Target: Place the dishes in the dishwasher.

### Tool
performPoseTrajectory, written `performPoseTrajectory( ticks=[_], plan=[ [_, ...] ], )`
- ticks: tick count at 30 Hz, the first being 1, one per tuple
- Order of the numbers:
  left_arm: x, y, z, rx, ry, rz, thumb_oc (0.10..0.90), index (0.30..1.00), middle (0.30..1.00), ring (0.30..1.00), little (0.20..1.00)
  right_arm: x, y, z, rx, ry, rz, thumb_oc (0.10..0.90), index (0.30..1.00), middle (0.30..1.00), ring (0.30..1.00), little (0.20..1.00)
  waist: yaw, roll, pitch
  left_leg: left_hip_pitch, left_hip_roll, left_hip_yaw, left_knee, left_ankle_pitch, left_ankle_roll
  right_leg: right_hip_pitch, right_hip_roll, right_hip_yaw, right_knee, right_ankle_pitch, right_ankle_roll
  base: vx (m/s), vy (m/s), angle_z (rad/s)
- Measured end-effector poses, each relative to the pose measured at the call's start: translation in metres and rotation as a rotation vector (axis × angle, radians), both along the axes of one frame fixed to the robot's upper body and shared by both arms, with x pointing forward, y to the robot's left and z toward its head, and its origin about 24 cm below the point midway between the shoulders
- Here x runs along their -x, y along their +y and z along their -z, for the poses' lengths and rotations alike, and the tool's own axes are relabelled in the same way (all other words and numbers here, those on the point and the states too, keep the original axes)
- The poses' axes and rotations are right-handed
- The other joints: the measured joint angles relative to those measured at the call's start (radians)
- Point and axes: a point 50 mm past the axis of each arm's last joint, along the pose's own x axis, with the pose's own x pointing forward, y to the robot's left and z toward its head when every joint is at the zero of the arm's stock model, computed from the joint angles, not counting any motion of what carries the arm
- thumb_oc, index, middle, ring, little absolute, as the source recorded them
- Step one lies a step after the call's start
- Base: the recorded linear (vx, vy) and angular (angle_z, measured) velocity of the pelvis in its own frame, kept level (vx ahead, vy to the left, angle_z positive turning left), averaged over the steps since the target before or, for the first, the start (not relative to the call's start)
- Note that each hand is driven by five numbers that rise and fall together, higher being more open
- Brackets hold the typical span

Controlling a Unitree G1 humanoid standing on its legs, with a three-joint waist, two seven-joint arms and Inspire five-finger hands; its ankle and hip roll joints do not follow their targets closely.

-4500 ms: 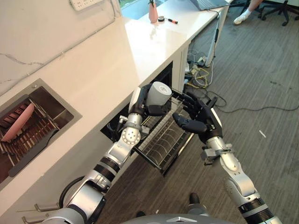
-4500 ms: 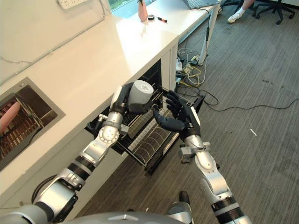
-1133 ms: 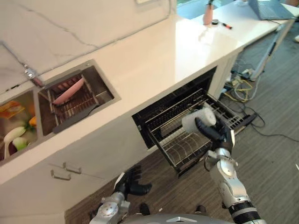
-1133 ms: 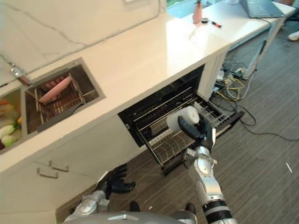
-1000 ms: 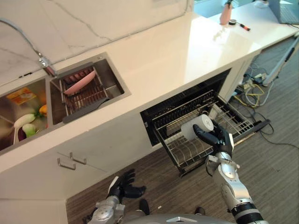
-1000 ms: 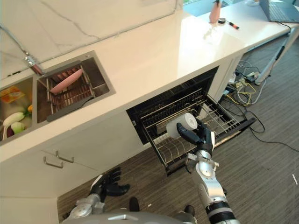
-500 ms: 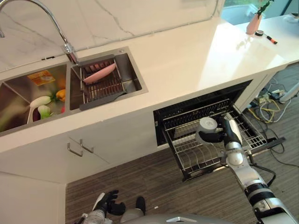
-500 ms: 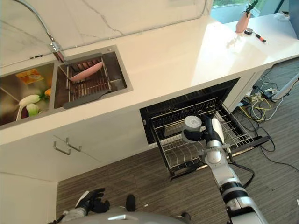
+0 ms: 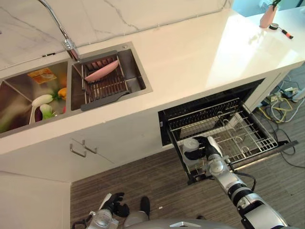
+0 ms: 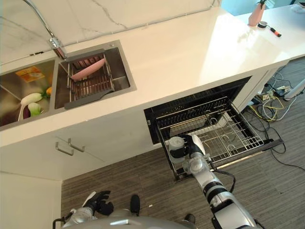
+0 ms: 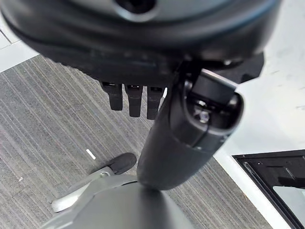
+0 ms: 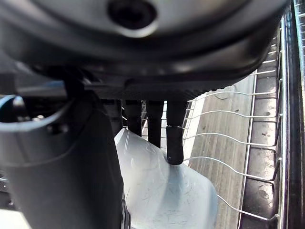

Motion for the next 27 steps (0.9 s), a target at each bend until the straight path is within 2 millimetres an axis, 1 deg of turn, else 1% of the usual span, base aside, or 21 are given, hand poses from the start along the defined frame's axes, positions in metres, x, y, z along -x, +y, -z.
performPoseTrajectory(
  ticks=[3,4,6,9,11,13,15,16,19,20,22,24,25,27],
  plan=[
    [-0.001,0.001,0.000,-0.012,0.000,0.007,0.800,0.900,0.900,0.900,0.900,0.000,-0.002,0.005,0.066,0.045,-0.054,0.800,0.900,0.900,0.900,0.900,0.000,0.000,0.000,0.000,0.001,0.000,0.000,0.000,0.000,0.000,0.001,0.000,0.000,0.000,0.000,0.00,0.000,0.00],
    [-0.002,0.001,0.000,-0.014,0.002,0.008,0.800,0.900,0.900,0.900,0.900,-0.002,0.003,0.003,0.125,0.052,-0.153,0.800,0.900,0.900,0.900,0.900,-0.001,-0.001,0.001,0.000,0.002,0.000,0.000,0.000,0.000,0.001,0.003,0.000,0.000,0.000,0.000,0.00,0.000,0.00],
    [-0.005,0.001,0.000,-0.022,-0.001,0.024,0.800,0.900,0.900,0.900,0.900,-0.005,0.005,0.001,0.176,0.058,-0.224,0.800,0.900,0.900,0.900,0.900,0.001,-0.001,0.001,0.000,0.004,-0.003,0.000,0.001,-0.002,0.002,0.005,-0.001,0.000,0.000,-0.001,0.00,0.000,0.00],
    [-0.006,0.001,-0.001,-0.028,-0.005,0.045,0.800,0.900,0.900,0.900,0.900,-0.007,0.004,-0.001,0.197,0.063,-0.236,0.800,0.900,0.900,0.900,0.900,0.005,-0.002,0.001,0.000,0.007,-0.003,0.000,0.002,-0.003,0.002,0.008,-0.002,0.000,-0.002,-0.003,0.00,0.000,0.00],
    [-0.007,0.001,-0.001,-0.029,-0.007,0.046,0.800,0.900,0.900,0.900,0.900,-0.009,-0.001,-0.004,0.211,0.053,-0.229,0.800,0.900,0.900,0.900,0.900,0.006,-0.001,0.006,-0.001,0.007,-0.003,0.000,0.002,-0.003,0.001,0.009,-0.002,0.000,-0.003,-0.005,0.00,0.000,0.00],
    [-0.009,0.001,-0.001,-0.028,-0.014,0.049,0.800,0.900,0.900,0.900,0.900,-0.010,-0.005,-0.008,0.209,0.031,-0.210,0.800,0.900,0.900,0.900,0.900,-0.001,-0.001,0.013,0.000,0.008,-0.002,0.000,0.002,-0.003,0.000,0.009,-0.001,0.000,-0.003,-0.005,0.00,0.000,0.00],
    [-0.011,0.001,-0.002,-0.039,-0.013,0.054,0.800,0.900,0.900,0.900,0.900,-0.008,-0.006,-0.019,0.110,-0.049,-0.137,0.800,0.900,0.900,0.900,0.900,-0.005,-0.002,0.021,0.000,0.009,0.002,0.000,0.002,-0.003,-0.001,0.009,0.002,0.000,-0.003,-0.006,0.02,0.009,-0.06],
    [-0.010,0.002,-0.002,-0.051,-0.009,0.056,0.800,0.900,0.900,0.900,0.900,-0.007,-0.004,-0.026,0.042,-0.098,-0.106,0.800,0.900,0.900,0.900,0.900,-0.016,-0.004,0.025,0.004,0.009,0.007,0.000,0.002,-0.003,0.000,0.009,0.006,0.000,-0.003,-0.006,0.02,0.007,-0.09],
    [-0.010,0.002,-0.002,-0.054,-0.008,0.055,0.800,0.900,0.900,0.900,0.900,-0.007,0.000,-0.038,-0.063,-0.160,-0.074,0.800,0.900,0.900,0.900,0.900,-0.032,-0.011,0.029,0.014,0.013,0.014,0.000,0.002,-0.003,0.005,0.013,0.012,0.000,-0.003,-0.007,0.00,0.001,-0.08],
    [-0.012,0.002,-0.002,-0.053,-0.014,0.053,0.800,0.900,0.900,0.900,0.900,-0.007,-0.002,-0.041,-0.102,-0.175,-0.054,0.800,0.900,0.900,0.900,0.900,-0.038,-0.016,0.032,0.018,0.015,0.019,0.000,0.002,-0.003,0.005,0.014,0.016,0.000,-0.004,-0.007,-0.01,0.015,-0.11],
    [-0.010,0.003,0.000,-0.046,-0.004,0.001,0.800,0.900,0.900,0.900,0.900,0.004,-0.005,-0.052,-0.210,-0.231,-0.014,0.800,0.900,0.900,0.900,0.900,-0.038,-0.021,0.034,0.024,0.017,0.031,0.000,0.002,-0.003,0.006,0.015,0.025,0.000,-0.004,-0.008,0.00,0.012,-0.12],
    [-0.006,0.007,0.004,-0.063,0.038,-0.033,0.800,0.900,0.900,0.900,0.900,0.015,-0.005,-0.060,-0.281,-0.270,-0.016,0.800,0.900,0.900,0.900,0.900,-0.047,-0.023,0.035,0.039,0.016,0.035,-0.001,0.002,-0.003,0.020,0.014,0.029,0.000,-0.004,-0.009,0.01,0.000,-0.09],
    [-0.004,0.009,0.004,-0.078,0.047,-0.033,0.800,0.900,0.900,0.900,0.900,0.016,-0.003,-0.060,-0.307,-0.268,-0.015,0.800,0.900,0.900,0.900,0.900,-0.066,-0.027,0.035,0.048,0.018,0.038,-0.001,0.002,-0.003,0.026,0.015,0.032,0.000,-0.005,-0.010,0.02,0.013,-0.08],
    [-0.006,0.009,0.005,-0.100,0.055,-0.014,0.800,0.900,0.900,0.900,0.900,0.019,-0.003,-0.061,-0.328,-0.271,-0.017,0.800,0.900,0.900,0.900,0.900,-0.082,-0.031,0.033,0.053,0.020,0.052,-0.001,0.001,-0.004,0.026,0.016,0.040,0.000,-0.005,-0.011,0.02,0.025,-0.08]
  ],
)
